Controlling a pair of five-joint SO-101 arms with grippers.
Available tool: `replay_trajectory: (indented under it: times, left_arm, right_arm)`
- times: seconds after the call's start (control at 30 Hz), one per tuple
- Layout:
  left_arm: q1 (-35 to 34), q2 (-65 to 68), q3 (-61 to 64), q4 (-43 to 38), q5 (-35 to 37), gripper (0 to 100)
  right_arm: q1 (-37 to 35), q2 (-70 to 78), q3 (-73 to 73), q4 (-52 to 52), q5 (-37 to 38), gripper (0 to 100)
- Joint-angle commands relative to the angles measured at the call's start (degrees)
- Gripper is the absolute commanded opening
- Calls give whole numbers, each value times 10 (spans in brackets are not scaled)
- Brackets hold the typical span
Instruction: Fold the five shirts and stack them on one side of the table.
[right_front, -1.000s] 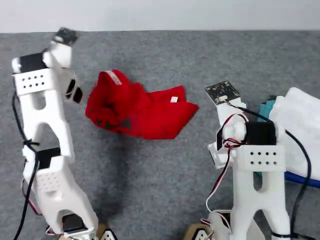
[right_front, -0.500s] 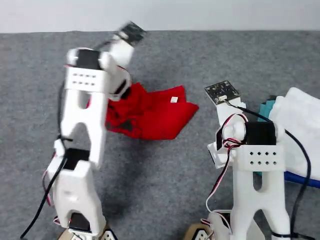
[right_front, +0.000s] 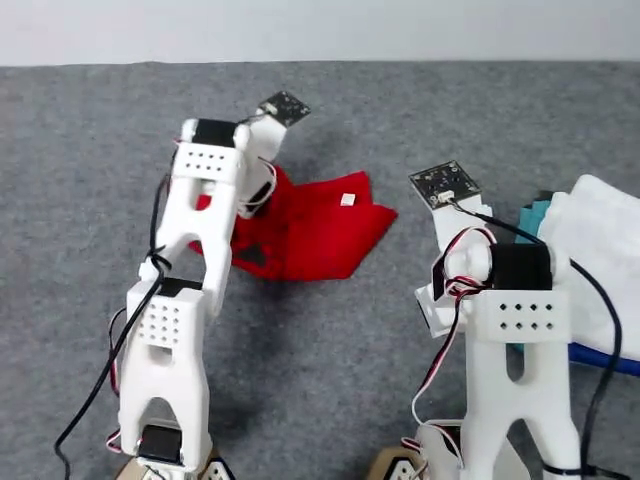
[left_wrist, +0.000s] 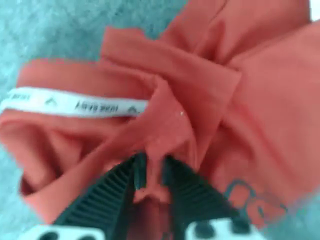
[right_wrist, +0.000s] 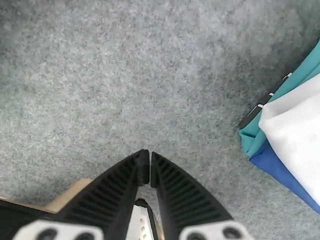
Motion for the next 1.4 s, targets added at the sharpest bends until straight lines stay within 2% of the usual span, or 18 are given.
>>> replay_trajectory:
  times: [0.0, 0.1, 0.23, 0.5, 0.67, 0.83, 0.97, 1.07, 1.2, 1.3, 1.37]
  left_arm:
    - [-29, -74, -70, 46, -6, 3]
    - [-62, -150, -63, 46, -9, 4]
    - [-93, -258, 19, 46, -25, 4]
    - [-171, -475, 342, 45, -100, 4]
    - [-257, -592, 538, 42, -165, 5]
    - [-359, -644, 691, -35, -229, 13]
    - [-402, -647, 739, -90, -244, 122]
    - [-396, -654, 720, -91, -243, 185]
    - [-347, -680, 670, -85, -217, 188]
    - [-265, -690, 648, -52, -193, 188]
    - [-200, -691, 647, -42, -151, 188]
  right_arm:
    - [-3, -20, -2, 13, -7, 9]
    - [-3, -20, -2, 19, -7, 9]
    - [-3, -20, -2, 20, -7, 9]
    - [-3, -18, -2, 20, -7, 9]
    - [-5, -15, -2, 18, -7, 9]
    - [-6, -15, -2, 15, -6, 9]
    - [-6, -15, -2, 15, -4, 9]
    - [-6, -15, -2, 15, -4, 9]
    - [-6, -15, -2, 15, -4, 9]
    - [-6, -15, -2, 15, -6, 9]
    - [-6, -15, -2, 15, -7, 9]
